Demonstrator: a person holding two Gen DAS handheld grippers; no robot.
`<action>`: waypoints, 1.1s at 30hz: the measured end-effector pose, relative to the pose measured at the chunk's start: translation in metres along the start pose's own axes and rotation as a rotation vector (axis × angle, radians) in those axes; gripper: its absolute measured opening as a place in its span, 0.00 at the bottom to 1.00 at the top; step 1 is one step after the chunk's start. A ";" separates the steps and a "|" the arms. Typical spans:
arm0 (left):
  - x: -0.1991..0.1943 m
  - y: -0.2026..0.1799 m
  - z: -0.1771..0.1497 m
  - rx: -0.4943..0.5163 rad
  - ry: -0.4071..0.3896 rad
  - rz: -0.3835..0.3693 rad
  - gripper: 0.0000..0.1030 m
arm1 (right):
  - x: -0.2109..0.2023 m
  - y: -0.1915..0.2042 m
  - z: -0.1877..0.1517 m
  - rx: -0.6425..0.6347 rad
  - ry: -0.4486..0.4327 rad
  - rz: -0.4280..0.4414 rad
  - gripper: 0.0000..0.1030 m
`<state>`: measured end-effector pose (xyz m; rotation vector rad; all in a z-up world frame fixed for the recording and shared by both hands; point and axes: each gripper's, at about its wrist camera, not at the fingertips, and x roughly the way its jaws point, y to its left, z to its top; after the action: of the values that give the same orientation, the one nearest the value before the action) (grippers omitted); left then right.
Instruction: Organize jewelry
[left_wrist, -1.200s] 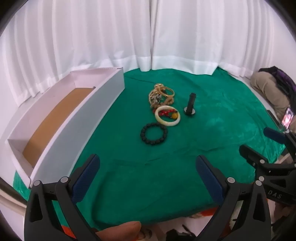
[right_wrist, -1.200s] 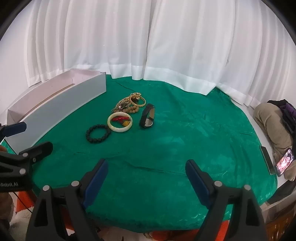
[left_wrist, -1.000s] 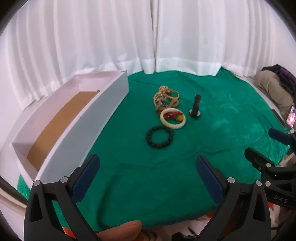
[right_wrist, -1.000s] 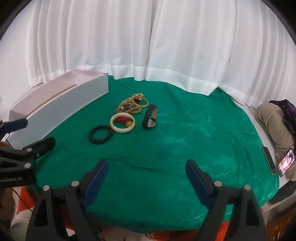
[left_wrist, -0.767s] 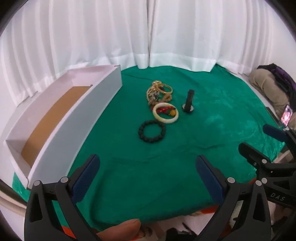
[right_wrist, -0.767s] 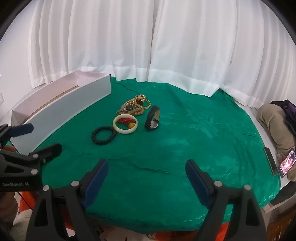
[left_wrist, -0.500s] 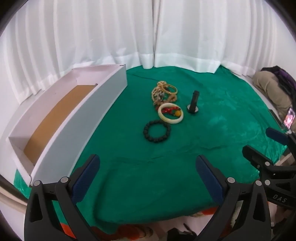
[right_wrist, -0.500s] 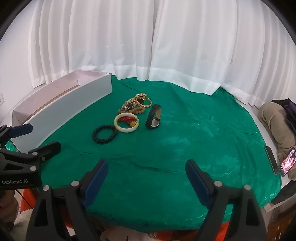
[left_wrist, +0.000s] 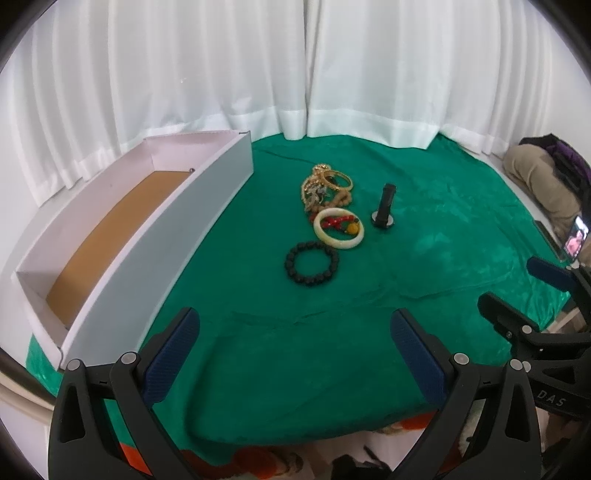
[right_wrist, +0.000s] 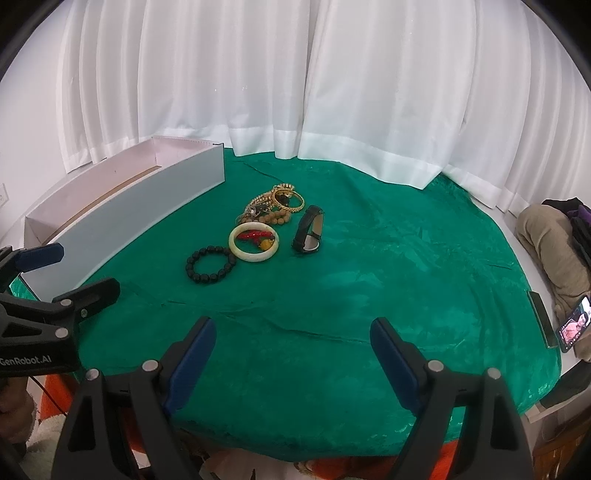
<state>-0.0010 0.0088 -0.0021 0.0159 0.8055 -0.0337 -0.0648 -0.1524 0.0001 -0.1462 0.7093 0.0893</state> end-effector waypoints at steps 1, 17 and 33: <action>0.001 -0.002 0.000 0.001 0.002 0.001 1.00 | -0.001 0.000 -0.001 -0.003 -0.006 -0.005 0.85; 0.005 -0.002 -0.001 -0.011 0.031 -0.007 1.00 | -0.001 0.000 -0.002 -0.016 -0.009 -0.010 0.85; 0.010 -0.004 -0.004 -0.010 0.039 -0.013 1.00 | -0.002 0.002 -0.001 -0.012 0.002 -0.008 0.85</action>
<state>0.0032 0.0045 -0.0118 0.0020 0.8444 -0.0416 -0.0675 -0.1506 0.0003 -0.1608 0.7102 0.0863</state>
